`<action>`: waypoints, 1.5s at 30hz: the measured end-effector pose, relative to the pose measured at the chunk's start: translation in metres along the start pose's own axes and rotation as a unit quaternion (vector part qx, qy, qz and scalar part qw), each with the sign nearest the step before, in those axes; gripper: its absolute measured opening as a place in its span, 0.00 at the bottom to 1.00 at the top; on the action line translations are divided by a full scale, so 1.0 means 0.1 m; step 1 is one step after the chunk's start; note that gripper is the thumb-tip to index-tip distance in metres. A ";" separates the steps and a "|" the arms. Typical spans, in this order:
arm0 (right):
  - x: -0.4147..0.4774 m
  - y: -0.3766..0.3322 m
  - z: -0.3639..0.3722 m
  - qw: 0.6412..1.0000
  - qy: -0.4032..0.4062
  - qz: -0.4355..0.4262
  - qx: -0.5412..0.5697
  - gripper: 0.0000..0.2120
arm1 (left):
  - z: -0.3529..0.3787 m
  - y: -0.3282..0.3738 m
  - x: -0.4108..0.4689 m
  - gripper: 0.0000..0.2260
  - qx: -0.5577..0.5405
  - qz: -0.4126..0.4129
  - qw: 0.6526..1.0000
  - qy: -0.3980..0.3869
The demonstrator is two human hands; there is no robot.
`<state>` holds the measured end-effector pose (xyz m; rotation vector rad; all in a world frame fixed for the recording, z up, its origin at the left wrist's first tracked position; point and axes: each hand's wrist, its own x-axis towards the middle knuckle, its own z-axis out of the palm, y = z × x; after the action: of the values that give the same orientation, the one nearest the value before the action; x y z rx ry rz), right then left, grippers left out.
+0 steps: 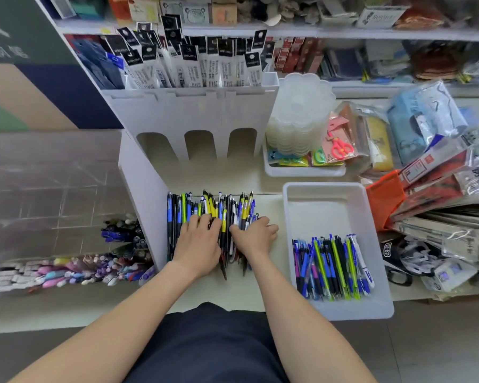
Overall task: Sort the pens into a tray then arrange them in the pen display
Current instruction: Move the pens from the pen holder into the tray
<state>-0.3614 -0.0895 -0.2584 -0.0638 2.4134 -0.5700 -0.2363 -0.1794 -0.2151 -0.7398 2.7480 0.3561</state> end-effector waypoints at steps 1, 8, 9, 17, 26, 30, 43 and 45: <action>0.01 -0.01 0.01 1.000 0.000 -0.001 -0.006 0.35 | 0.00 -0.02 0.02 0.24 0.002 0.003 1.000 -0.001; 0.12 -0.06 -0.08 0.990 -0.019 -0.079 -0.112 0.34 | 0.00 -0.07 0.07 0.22 0.012 0.012 1.000 -0.002; 0.11 -0.07 -0.08 0.988 -0.019 -0.085 -0.125 0.32 | 0.00 -0.07 0.07 0.22 0.014 0.013 1.000 0.000; -0.02 0.06 -0.03 0.994 -0.029 -0.063 -0.080 0.19 | -0.01 -0.02 0.01 0.20 0.042 0.014 0.999 -0.021; -0.19 0.27 -0.43 0.988 -0.070 -0.032 0.133 0.17 | -0.05 0.08 0.02 0.12 -0.128 -0.002 0.988 0.080; -0.37 0.33 -0.75 0.968 -0.128 -0.107 0.189 0.15 | -0.32 0.35 0.10 0.14 -0.403 -0.069 0.905 0.118; -0.29 0.92 -1.62 0.972 -0.050 -0.205 0.102 0.20 | -0.70 1.72 0.28 0.20 -0.483 0.059 0.873 -0.003; -0.25 1.05 -1.63 0.973 -0.013 -0.185 0.137 0.18 | -0.68 1.84 0.33 0.27 -0.461 0.081 0.883 -0.033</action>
<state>-0.4308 0.0726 -0.1742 -0.4052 2.2854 -1.0604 -0.3727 -0.0604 -0.1319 -0.6418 2.4696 1.7509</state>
